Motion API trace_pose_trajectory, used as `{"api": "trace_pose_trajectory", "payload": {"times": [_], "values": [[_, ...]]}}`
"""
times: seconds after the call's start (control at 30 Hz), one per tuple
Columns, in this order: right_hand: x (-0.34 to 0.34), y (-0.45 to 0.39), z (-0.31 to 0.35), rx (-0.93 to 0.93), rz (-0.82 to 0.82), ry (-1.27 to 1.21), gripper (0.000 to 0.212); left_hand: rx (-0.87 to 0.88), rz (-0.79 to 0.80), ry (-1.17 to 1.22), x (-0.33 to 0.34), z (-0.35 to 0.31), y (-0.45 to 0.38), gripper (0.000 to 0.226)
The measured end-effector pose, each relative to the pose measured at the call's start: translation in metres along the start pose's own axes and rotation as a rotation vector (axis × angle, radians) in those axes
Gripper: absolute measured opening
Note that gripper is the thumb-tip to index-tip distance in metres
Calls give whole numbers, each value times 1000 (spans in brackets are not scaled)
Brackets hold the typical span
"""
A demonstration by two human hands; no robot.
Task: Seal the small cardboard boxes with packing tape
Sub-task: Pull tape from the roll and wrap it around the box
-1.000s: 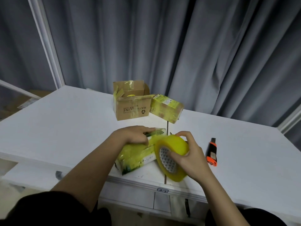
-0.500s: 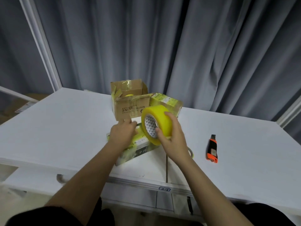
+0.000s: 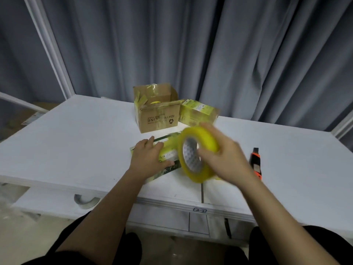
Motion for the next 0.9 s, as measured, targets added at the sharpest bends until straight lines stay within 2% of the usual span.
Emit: {"api": "trace_pose_trajectory", "payload": {"times": [0.07,0.13,0.3,0.53,0.73,0.9], "values": [[16,26,-17,76,146,100,65,-13,37,43,0,1,-1,82],[27,39,-29,147,194,119,63,-17,72,59,-1,1,-1,82],[30,39,-31,154,170,128,63,-15,154,80,-8,2,-3,78],[15,50,-9,-42,105,332,66,37,142,27,-15,0,-2,77],[-21,34,12,-5,-77,51,63,68,88,1,-13,-3,3,76],[-6,43,9,-26,-5,155,60,40,113,25,-13,0,1,76]]}}
Point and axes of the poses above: each hand's wrist, its own y-axis away from the middle knuckle, its own x-axis out of the palm, z = x × y, the point moved 2 cm from there along -y, towards the middle knuckle, and after that the axes turned 4 degrees about -y, right-handed, at the moved point
